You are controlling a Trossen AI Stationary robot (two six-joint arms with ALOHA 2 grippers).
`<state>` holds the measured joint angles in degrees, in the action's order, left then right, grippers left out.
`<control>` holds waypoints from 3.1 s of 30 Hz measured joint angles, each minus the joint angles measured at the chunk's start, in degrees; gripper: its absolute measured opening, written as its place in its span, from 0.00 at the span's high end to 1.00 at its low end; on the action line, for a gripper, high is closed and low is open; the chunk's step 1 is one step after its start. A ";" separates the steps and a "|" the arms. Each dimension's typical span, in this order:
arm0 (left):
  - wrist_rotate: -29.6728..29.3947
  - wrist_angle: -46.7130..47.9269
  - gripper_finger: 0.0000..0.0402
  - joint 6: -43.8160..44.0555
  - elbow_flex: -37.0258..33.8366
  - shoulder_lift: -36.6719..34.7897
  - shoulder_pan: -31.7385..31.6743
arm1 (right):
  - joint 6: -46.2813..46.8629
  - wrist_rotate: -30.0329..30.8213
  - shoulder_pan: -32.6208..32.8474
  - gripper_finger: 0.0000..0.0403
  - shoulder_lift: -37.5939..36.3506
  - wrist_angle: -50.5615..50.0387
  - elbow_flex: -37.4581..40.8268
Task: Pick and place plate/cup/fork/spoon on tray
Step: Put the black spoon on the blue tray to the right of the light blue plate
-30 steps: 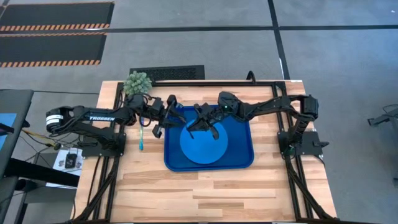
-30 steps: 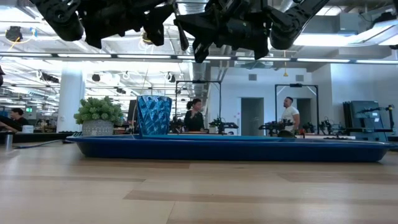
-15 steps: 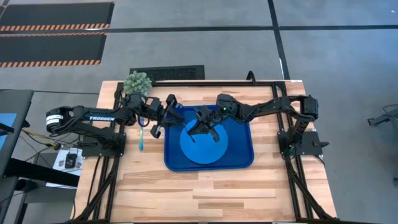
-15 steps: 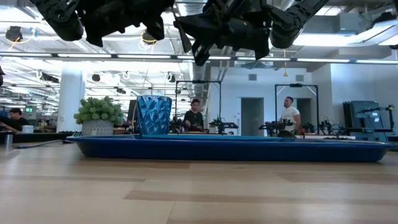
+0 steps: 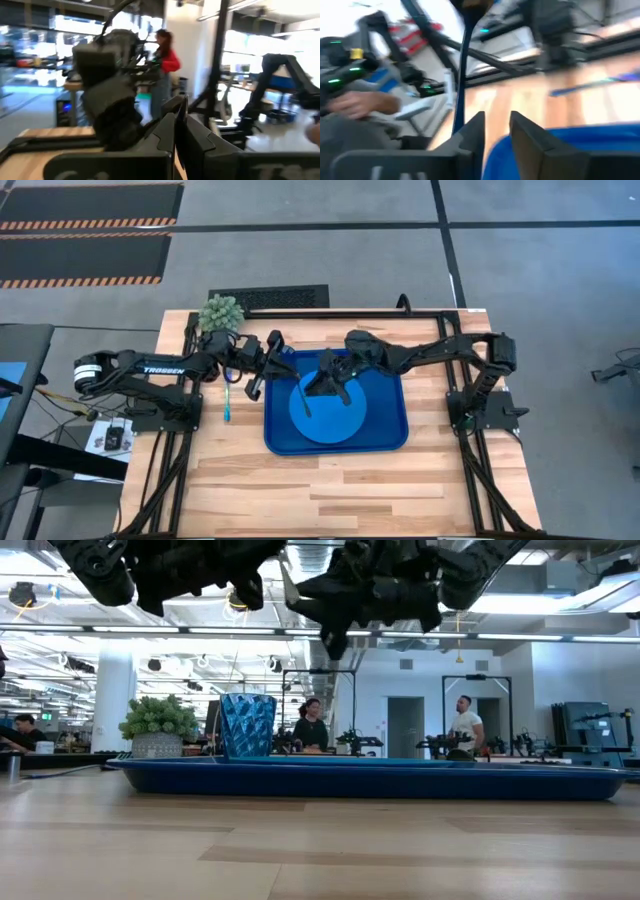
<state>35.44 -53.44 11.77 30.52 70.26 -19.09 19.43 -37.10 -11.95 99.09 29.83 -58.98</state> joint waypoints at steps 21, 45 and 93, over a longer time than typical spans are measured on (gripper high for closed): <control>-42.16 5.18 1.00 6.61 0.01 2.49 3.44 | -10.92 64.06 11.75 0.44 -12.73 -21.89 -0.11; -43.93 2.74 1.00 8.44 -0.02 4.92 4.11 | -16.45 72.42 11.53 0.83 -1.10 -20.99 -8.98; -40.71 17.43 0.90 -6.58 -13.71 -16.76 4.02 | 68.76 60.87 16.69 0.96 -18.04 -67.60 16.55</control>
<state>-5.28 -36.01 5.19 16.81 53.49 -15.07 88.19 23.76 4.74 81.05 -37.77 -42.43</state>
